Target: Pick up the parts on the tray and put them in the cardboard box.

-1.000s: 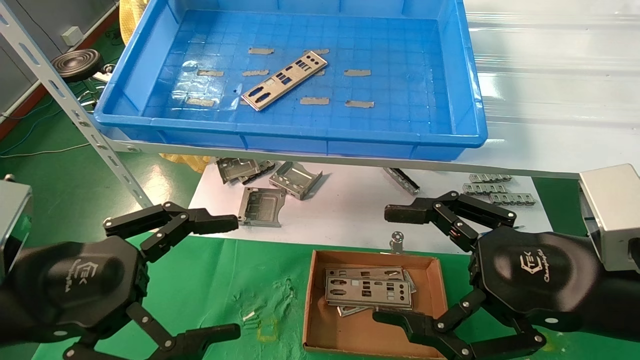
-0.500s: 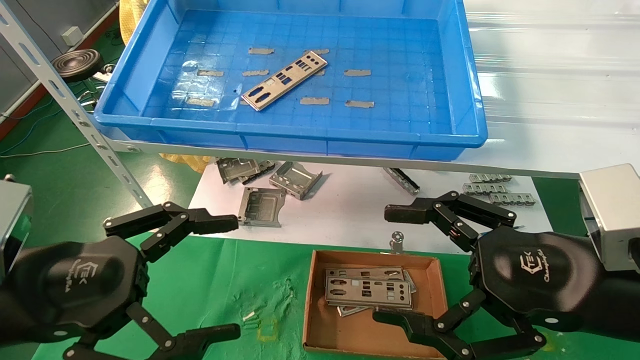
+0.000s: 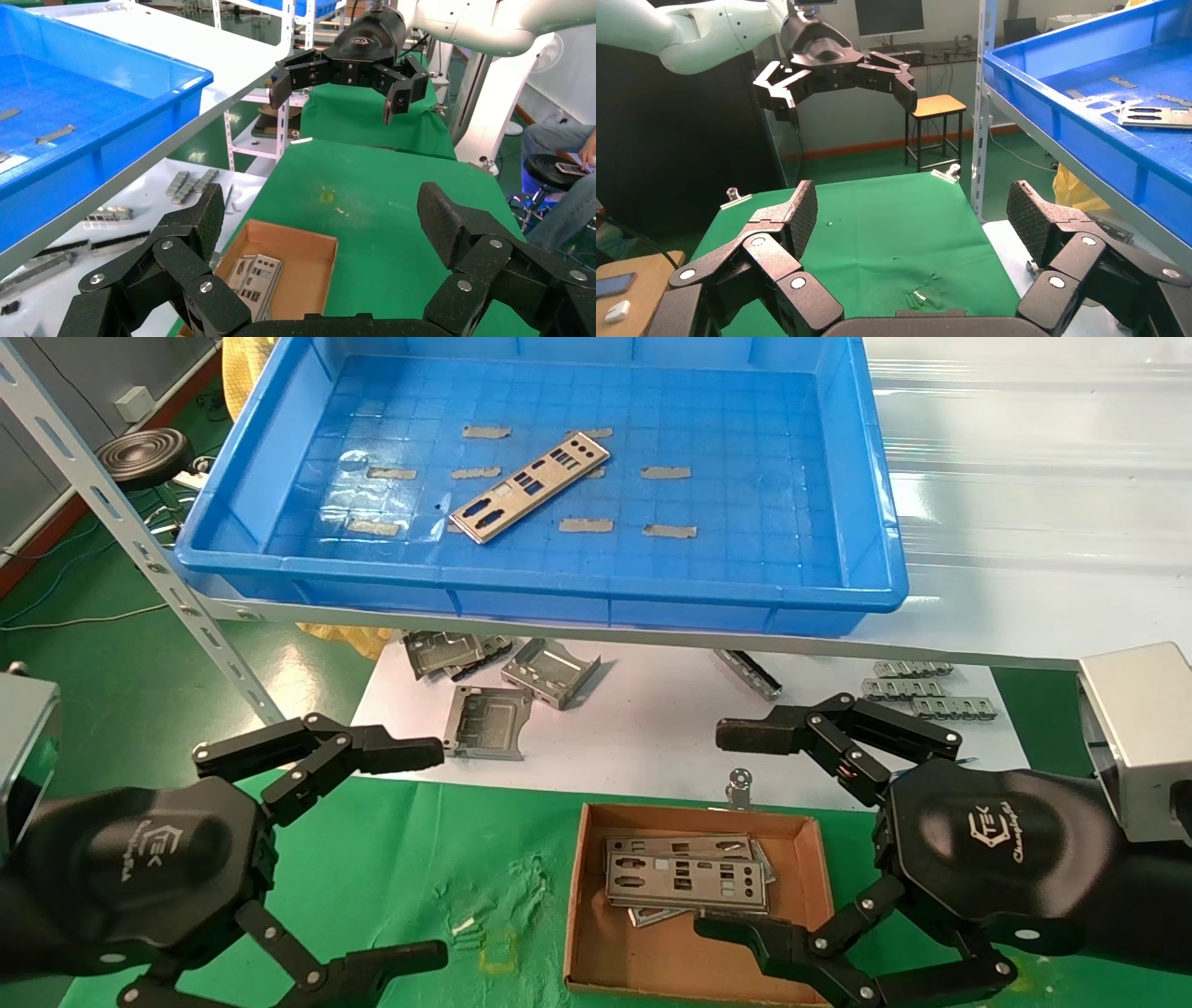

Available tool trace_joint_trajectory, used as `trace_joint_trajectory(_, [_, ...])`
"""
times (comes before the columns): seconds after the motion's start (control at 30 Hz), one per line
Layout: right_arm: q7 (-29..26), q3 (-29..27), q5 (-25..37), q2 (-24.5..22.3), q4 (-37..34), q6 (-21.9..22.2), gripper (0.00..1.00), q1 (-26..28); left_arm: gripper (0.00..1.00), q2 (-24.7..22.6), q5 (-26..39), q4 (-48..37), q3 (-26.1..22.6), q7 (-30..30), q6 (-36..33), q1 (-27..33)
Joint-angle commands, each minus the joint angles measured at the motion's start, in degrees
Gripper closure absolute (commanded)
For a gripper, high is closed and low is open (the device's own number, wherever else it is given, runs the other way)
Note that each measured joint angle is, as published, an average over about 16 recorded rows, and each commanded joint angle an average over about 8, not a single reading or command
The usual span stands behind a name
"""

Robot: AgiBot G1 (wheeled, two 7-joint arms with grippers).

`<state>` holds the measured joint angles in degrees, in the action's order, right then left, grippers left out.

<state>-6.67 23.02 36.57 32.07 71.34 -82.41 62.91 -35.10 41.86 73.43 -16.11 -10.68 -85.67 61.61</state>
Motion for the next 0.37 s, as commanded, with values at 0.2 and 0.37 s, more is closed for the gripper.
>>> trace_joint_trajectory(0.2, [0.0,0.0,0.0,0.0,0.0,0.0,0.00,0.0,0.00,0.0,0.0,0.0,0.0,0.0,0.0,0.0])
trace_joint_trajectory(0.37, [0.0,0.0,0.0,0.0,0.0,0.0,0.00,0.0,0.00,0.0,0.0,0.0,0.0,0.0,0.0,0.0])
